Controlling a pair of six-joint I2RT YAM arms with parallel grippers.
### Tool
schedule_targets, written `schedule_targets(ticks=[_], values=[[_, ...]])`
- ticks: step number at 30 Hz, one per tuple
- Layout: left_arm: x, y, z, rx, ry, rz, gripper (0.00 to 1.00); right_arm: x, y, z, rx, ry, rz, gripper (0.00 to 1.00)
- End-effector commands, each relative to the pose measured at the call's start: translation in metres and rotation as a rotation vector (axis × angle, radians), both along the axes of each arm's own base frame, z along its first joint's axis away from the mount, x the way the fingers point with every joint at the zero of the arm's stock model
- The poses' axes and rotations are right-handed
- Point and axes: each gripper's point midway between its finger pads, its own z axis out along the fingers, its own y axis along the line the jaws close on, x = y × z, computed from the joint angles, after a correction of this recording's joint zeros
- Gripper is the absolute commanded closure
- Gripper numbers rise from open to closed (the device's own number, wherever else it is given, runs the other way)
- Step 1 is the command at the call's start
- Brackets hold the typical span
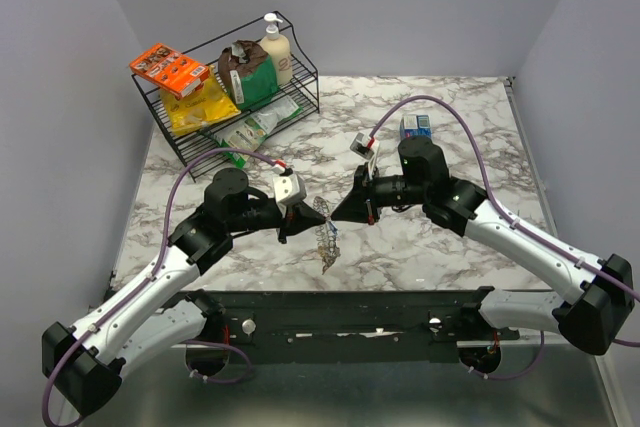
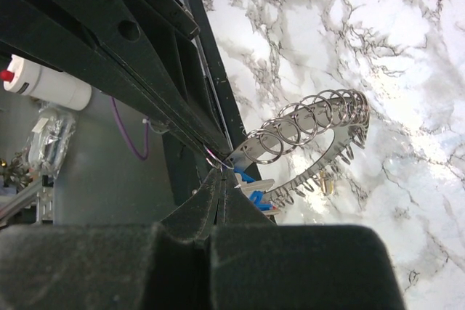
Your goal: Put the keys on the keyring
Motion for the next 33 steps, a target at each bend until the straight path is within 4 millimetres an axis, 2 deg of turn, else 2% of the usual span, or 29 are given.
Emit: schedule_targets(ticks=[1, 13, 16, 17, 20, 23, 27, 33], values=[[-0.009, -0.002, 0.029, -0.075, -0.075, -0.05, 1.0, 0.003, -0.004, -0.007, -0.017, -0.004, -0.041, 0.99], [-0.012, -0.002, 0.032, -0.097, -0.061, -0.053, 1.0, -0.001, -0.005, -0.008, -0.016, -0.002, -0.024, 0.99], [-0.012, -0.002, 0.032, -0.097, -0.06, -0.051, 1.0, -0.001, -0.006, -0.004, -0.004, -0.021, -0.022, 0.84], [-0.012, -0.002, 0.032, -0.097, -0.06, -0.051, 1.0, -0.003, -0.007, 0.0, 0.009, -0.035, -0.02, 0.71], [-0.012, -0.002, 0.034, -0.099, -0.067, -0.05, 1.0, -0.003, -0.013, 0.007, 0.025, -0.079, -0.045, 0.48], [-0.012, -0.002, 0.035, -0.101, -0.069, -0.051, 1.0, -0.002, -0.017, 0.013, 0.037, -0.12, -0.062, 0.31], [-0.014, -0.004, 0.041, -0.117, -0.09, -0.07, 1.0, -0.009, -0.023, 0.033, 0.104, -0.195, -0.057, 0.17], [-0.018, -0.006, 0.045, -0.124, -0.091, -0.105, 1.0, -0.024, -0.025, 0.056, 0.189, -0.262, 0.007, 0.14]])
